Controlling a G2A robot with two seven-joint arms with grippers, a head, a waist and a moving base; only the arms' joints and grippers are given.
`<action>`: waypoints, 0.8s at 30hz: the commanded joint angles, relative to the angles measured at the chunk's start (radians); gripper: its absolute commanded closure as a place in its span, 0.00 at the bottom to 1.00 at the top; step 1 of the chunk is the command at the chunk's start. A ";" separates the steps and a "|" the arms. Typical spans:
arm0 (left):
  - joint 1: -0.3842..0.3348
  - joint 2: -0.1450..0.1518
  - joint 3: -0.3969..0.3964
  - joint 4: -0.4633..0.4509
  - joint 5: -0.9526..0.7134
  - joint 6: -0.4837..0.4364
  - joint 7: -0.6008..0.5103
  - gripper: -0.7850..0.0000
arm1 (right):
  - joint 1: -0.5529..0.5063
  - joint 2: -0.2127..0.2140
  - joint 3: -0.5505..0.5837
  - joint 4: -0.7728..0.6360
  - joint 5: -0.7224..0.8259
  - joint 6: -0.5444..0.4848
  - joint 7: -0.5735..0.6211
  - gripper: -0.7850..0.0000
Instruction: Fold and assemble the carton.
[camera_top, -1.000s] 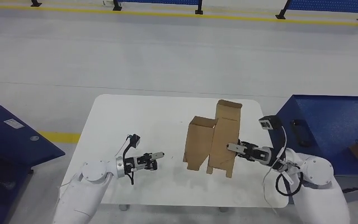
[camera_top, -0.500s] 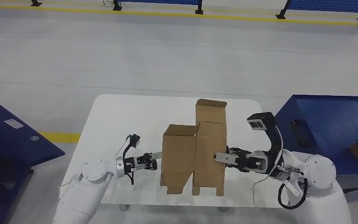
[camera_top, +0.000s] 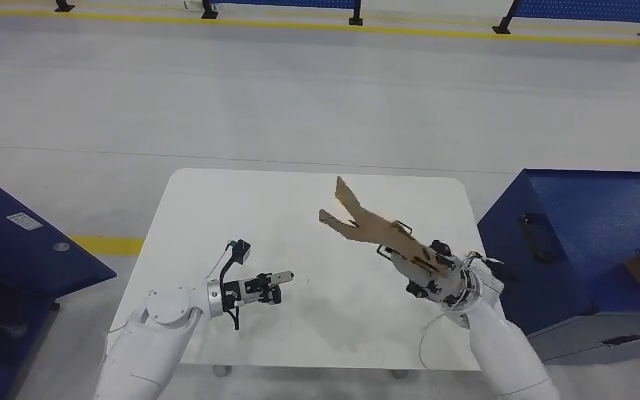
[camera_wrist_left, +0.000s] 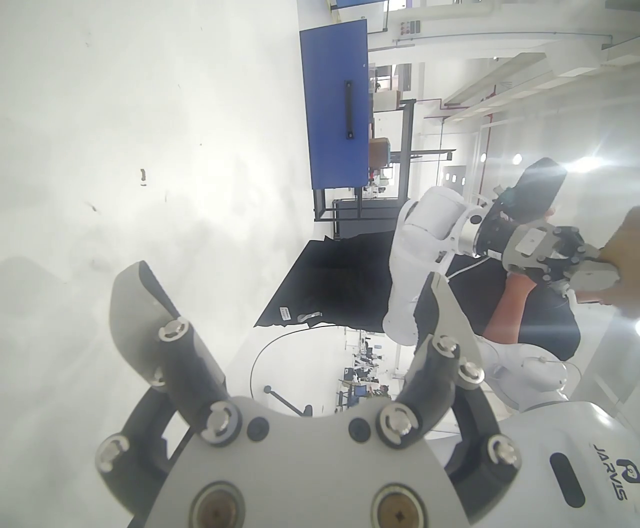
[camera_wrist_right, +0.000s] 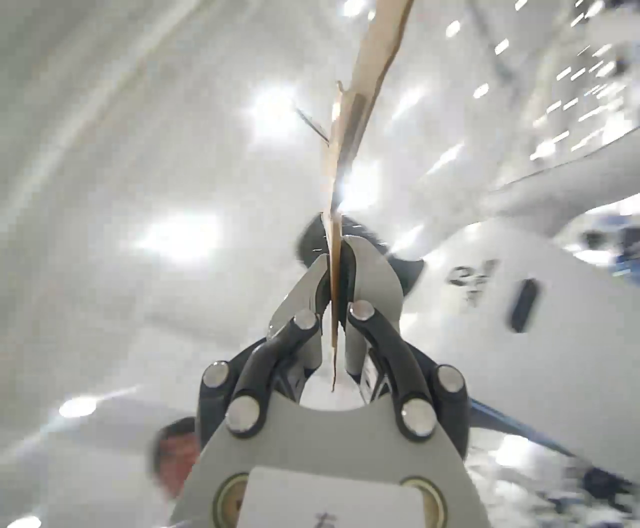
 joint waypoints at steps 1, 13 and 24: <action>0.000 0.000 0.000 0.000 0.000 0.000 0.000 0.00 | 0.016 -0.016 -0.068 0.010 0.207 -0.019 -0.006 1.00; 0.000 0.000 0.000 0.000 0.000 0.000 0.000 0.00 | 0.116 -0.093 -0.367 0.086 0.347 0.020 -0.045 1.00; 0.000 0.000 0.000 0.000 0.000 0.000 0.000 0.00 | 0.219 -0.072 -0.232 0.165 -0.252 -0.431 0.186 1.00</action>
